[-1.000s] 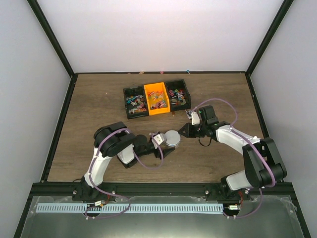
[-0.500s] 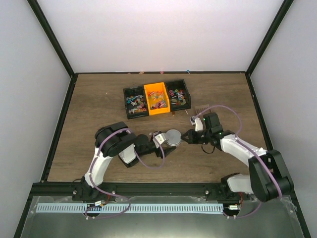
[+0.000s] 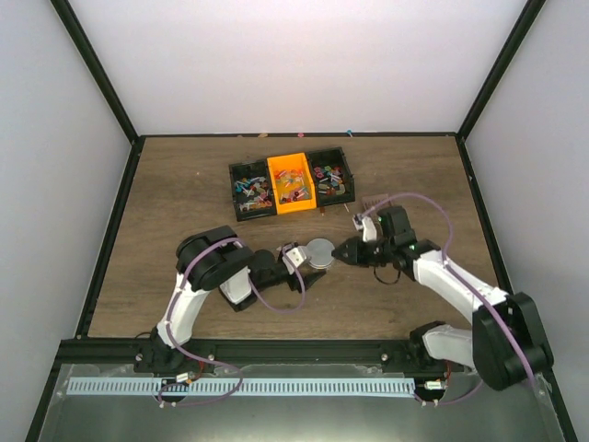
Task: Pack the candies
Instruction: Screw the bottle lid onto the packing bottle.
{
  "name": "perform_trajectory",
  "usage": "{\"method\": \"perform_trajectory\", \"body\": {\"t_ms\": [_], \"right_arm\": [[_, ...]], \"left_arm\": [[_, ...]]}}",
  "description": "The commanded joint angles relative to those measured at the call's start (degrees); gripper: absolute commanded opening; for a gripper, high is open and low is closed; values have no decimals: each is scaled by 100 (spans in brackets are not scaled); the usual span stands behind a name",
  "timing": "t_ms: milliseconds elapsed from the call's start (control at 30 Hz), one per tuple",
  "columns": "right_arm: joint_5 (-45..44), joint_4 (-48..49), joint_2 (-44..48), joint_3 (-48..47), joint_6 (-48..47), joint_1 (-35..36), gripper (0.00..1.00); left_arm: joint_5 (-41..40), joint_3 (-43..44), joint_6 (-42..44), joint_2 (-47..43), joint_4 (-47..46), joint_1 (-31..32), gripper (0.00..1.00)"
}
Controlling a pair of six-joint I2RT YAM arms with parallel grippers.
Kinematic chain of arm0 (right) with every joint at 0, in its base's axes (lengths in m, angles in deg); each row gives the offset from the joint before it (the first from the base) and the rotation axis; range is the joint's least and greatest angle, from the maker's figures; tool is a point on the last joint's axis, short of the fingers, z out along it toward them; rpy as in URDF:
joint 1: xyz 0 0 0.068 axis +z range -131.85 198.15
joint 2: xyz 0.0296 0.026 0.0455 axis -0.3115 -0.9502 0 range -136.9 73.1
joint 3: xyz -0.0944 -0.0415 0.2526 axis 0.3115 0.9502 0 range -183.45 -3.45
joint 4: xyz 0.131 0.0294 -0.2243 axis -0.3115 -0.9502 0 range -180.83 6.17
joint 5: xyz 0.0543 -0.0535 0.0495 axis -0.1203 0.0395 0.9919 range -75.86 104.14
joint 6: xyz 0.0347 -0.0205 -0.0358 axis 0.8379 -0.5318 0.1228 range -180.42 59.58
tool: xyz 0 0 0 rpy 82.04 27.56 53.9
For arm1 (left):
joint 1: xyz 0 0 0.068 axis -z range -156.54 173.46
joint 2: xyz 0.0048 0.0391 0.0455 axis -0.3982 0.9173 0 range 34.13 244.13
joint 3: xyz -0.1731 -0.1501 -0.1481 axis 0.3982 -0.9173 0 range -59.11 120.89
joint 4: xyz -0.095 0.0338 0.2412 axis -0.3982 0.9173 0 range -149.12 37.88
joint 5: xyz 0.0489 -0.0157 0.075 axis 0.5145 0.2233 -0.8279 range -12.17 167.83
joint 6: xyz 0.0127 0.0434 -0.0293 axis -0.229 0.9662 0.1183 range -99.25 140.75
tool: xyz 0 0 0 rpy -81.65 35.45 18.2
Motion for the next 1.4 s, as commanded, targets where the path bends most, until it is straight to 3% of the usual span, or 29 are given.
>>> {"method": "perform_trajectory", "body": {"t_ms": [0,167,433,1000,1233,1367], "right_arm": [[-344,7,-642,-889,-336,-70,23],[-683,-55,-1371,-1542,-930,-58,22],[-281,-2,-1928,-1700,-1158,52,17],[-59,395,-1974,-1125,-1197,264,13],[197,378,-1771,-687,-1115,280,1],[432,400,-1615,-294,-1100,328,1]], "left_arm": [[302,-391,-250,1,4,-9,85],[337,-609,-285,-31,-166,-9,85],[435,-627,-271,-66,-168,-7,85],[445,-684,-241,-79,-168,-20,85],[254,-631,-264,-101,-42,-15,85],[98,-603,-225,-102,17,-22,85]]}}
